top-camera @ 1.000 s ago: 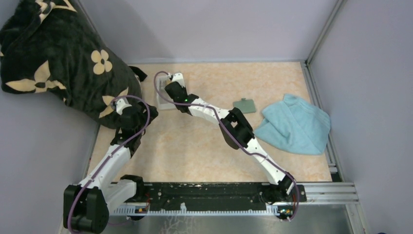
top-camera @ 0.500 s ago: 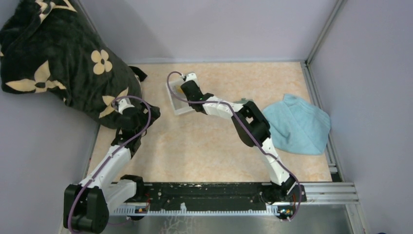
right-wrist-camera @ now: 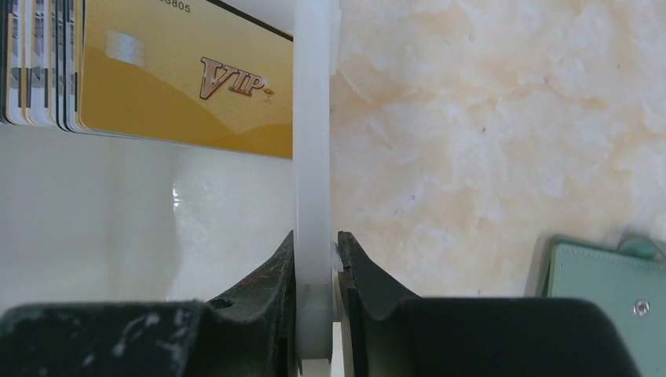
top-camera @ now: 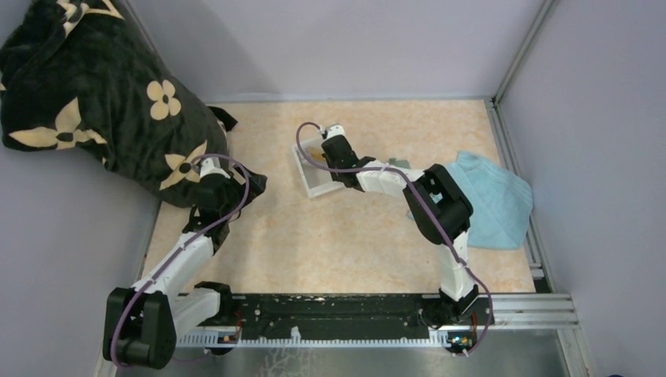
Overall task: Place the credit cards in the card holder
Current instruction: Move the storage box to the center of the board, then move the card holder to the center of the board.
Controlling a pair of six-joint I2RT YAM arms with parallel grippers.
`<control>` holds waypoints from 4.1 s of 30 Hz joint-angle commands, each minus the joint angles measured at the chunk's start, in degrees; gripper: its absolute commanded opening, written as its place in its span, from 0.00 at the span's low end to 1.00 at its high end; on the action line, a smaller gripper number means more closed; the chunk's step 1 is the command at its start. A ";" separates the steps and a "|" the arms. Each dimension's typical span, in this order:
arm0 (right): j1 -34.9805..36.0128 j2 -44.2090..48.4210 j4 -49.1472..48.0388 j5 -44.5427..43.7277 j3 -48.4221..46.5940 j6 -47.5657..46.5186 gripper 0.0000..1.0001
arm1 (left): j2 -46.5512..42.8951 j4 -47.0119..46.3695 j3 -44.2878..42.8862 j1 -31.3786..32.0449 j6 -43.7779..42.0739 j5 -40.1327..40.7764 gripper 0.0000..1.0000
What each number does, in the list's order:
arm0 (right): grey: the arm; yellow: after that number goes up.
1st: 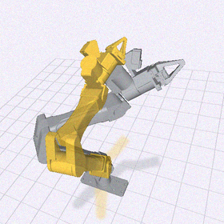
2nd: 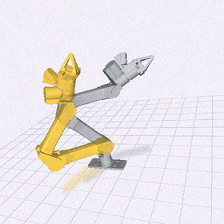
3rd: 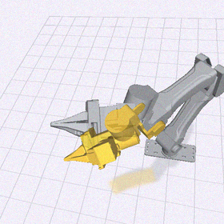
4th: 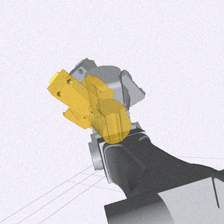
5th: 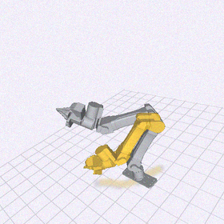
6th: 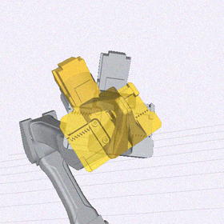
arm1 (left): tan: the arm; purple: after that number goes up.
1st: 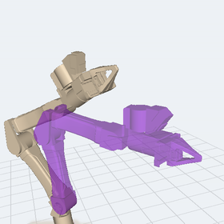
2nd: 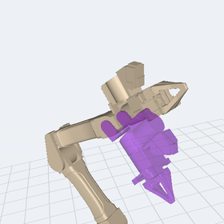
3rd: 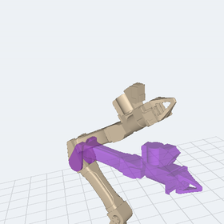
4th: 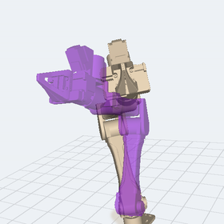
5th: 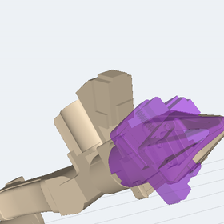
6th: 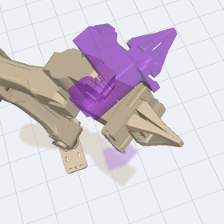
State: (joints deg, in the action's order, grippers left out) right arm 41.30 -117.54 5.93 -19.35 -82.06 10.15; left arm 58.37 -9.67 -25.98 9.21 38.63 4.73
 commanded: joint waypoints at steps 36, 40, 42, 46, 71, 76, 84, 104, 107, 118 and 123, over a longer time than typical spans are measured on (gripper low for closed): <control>-1.16 21.63 -1.04 -5.54 12.74 -0.39 0.48 | 11.03 -5.23 -3.95 13.81 -3.15 -1.36 0.87; -4.11 24.41 3.21 -9.76 12.83 2.14 0.51 | 11.70 -5.51 -4.32 14.70 -2.96 -1.45 0.87; -6.57 24.57 5.58 -10.41 13.19 3.90 0.52 | 12.29 -5.62 -4.64 15.03 -2.94 -1.76 0.87; -11.37 23.42 9.61 -11.23 14.07 7.75 0.62 | 13.26 -6.19 -5.04 15.62 -2.64 -2.63 0.87; -30.10 16.15 -7.17 13.75 25.80 19.52 0.63 | 16.70 -8.05 -5.40 16.08 -3.19 -5.52 0.86; -31.57 16.06 -11.36 17.00 27.94 20.52 0.62 | 17.53 -8.71 -5.05 16.26 -3.03 -5.81 0.85; -33.71 16.27 -16.40 20.90 29.27 21.24 0.60 | 18.26 -8.88 -5.22 16.60 -3.56 -5.90 0.84; -34.10 13.91 -18.06 29.38 30.21 21.88 0.13 | 20.02 -8.65 -5.25 16.56 -4.35 -6.48 0.84; -34.11 15.51 -18.36 30.49 31.73 22.43 0.00 | 20.12 -8.78 -4.99 16.61 -4.10 -6.88 0.84; -29.76 33.29 -15.39 26.05 41.92 24.81 0.00 | 16.70 -6.28 -4.21 17.30 -3.09 -8.99 0.84; -23.95 41.70 -11.39 21.14 46.82 26.79 0.00 | 12.87 -3.54 -3.10 18.69 -1.87 -11.30 0.82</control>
State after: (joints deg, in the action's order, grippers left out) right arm 13.50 -82.54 -7.64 6.42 -37.76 35.09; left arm 74.94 -15.27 -29.98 26.65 35.53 -3.79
